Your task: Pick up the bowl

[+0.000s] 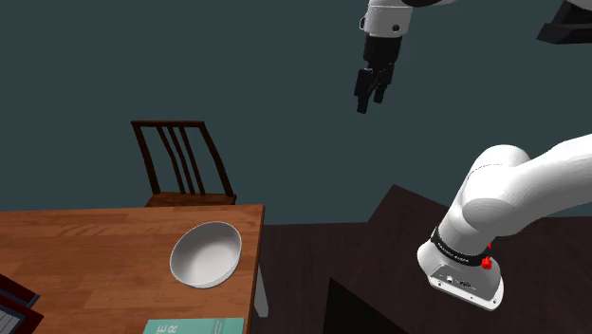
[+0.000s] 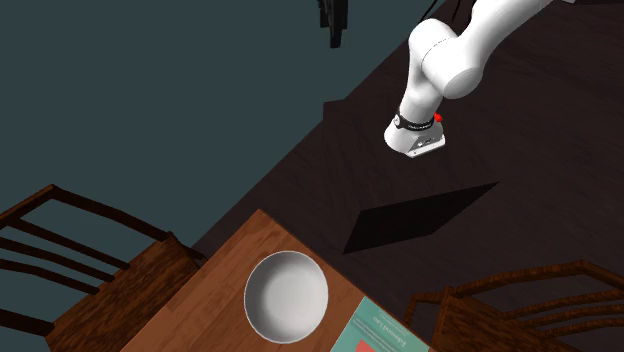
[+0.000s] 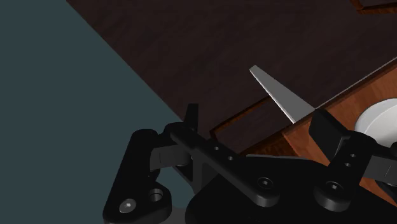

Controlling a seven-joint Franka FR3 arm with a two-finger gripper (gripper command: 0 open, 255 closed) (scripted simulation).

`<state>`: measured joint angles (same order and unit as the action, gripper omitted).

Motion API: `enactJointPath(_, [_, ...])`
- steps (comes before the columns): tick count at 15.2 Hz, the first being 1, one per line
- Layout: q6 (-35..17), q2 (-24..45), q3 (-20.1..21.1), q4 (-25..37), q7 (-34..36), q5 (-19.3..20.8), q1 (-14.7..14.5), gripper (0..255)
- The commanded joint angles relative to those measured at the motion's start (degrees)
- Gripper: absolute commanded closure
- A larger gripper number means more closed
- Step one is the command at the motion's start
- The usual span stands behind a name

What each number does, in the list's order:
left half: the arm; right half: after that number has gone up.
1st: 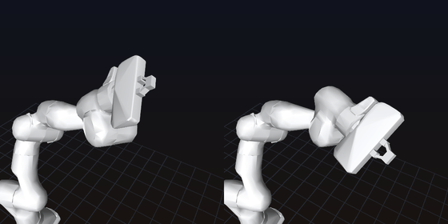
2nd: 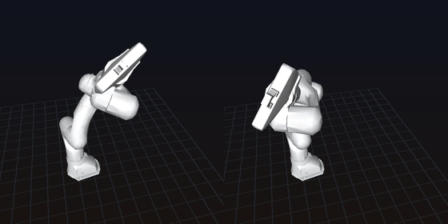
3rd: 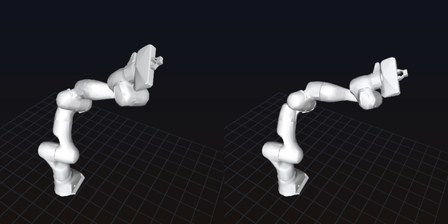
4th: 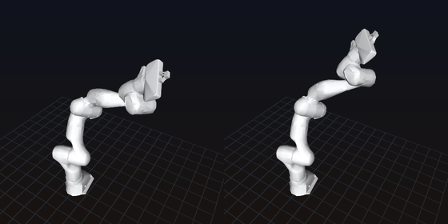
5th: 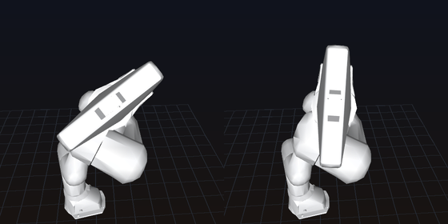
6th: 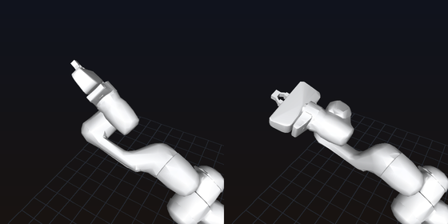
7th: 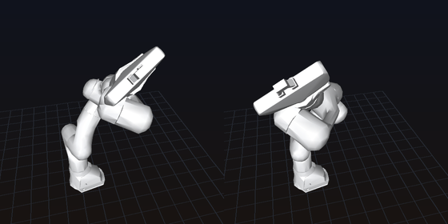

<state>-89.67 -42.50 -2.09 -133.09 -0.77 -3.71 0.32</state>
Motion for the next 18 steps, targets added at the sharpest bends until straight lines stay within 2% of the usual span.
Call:
enactJointPath(1, [0.0,0.0,0.0,0.0,0.0,0.0,0.0,0])
enactJointPath(10, [-12.9,9.3,7.1,-3.3,6.5,-6.0,-3.6,0])
enactJointPath(18, [-24.0,21.6,13.1,-1.4,11.8,-9.5,-6.6,0])
